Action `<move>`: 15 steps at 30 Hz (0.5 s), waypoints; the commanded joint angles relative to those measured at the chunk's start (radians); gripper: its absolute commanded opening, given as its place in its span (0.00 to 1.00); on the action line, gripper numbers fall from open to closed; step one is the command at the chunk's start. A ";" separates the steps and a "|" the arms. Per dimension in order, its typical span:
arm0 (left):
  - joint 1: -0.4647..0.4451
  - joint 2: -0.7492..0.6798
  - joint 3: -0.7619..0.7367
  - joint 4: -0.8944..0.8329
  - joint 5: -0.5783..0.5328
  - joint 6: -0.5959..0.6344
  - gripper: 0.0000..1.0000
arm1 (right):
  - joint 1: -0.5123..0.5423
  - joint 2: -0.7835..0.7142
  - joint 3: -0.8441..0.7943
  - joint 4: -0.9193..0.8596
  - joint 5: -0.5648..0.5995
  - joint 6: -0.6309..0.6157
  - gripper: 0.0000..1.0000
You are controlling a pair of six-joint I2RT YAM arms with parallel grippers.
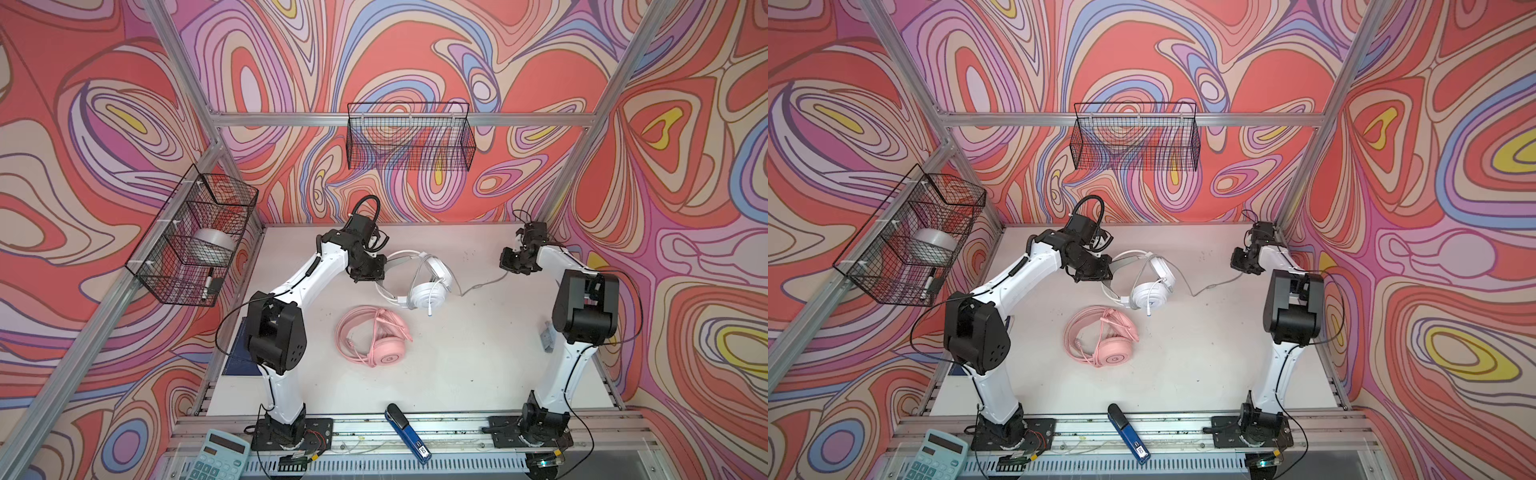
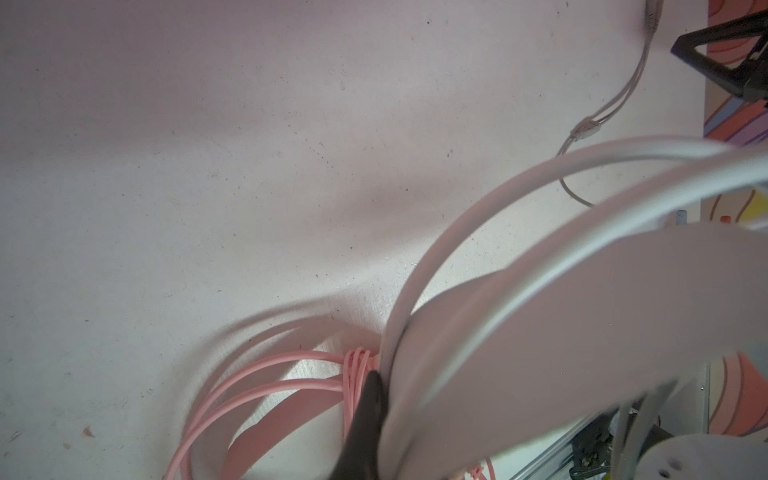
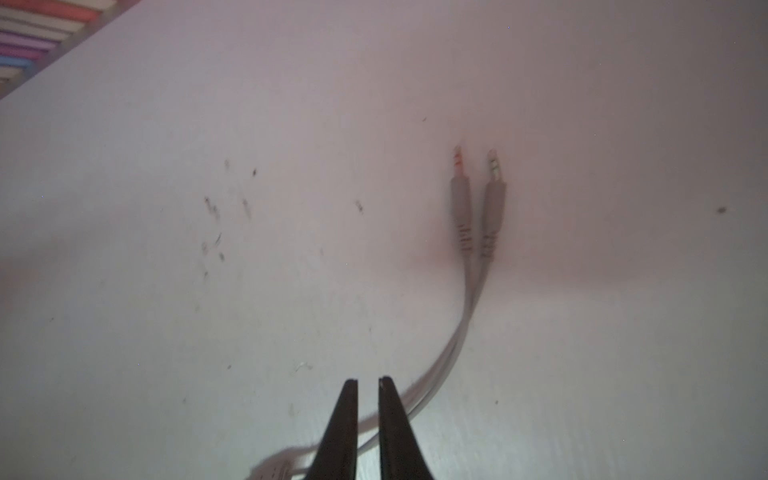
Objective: Wrap the headphones
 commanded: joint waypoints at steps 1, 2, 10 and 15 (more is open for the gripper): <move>0.006 -0.052 0.056 0.011 0.083 -0.005 0.00 | -0.005 -0.095 -0.101 0.066 -0.185 0.066 0.23; 0.005 -0.052 0.064 0.010 0.088 -0.002 0.00 | -0.004 -0.116 -0.136 0.088 -0.214 0.097 0.23; 0.005 -0.054 0.090 -0.001 0.125 0.025 0.00 | 0.064 -0.197 -0.292 0.199 -0.164 0.288 0.38; 0.002 -0.056 0.063 0.001 0.144 0.030 0.00 | 0.140 -0.201 -0.330 0.229 -0.048 0.356 0.50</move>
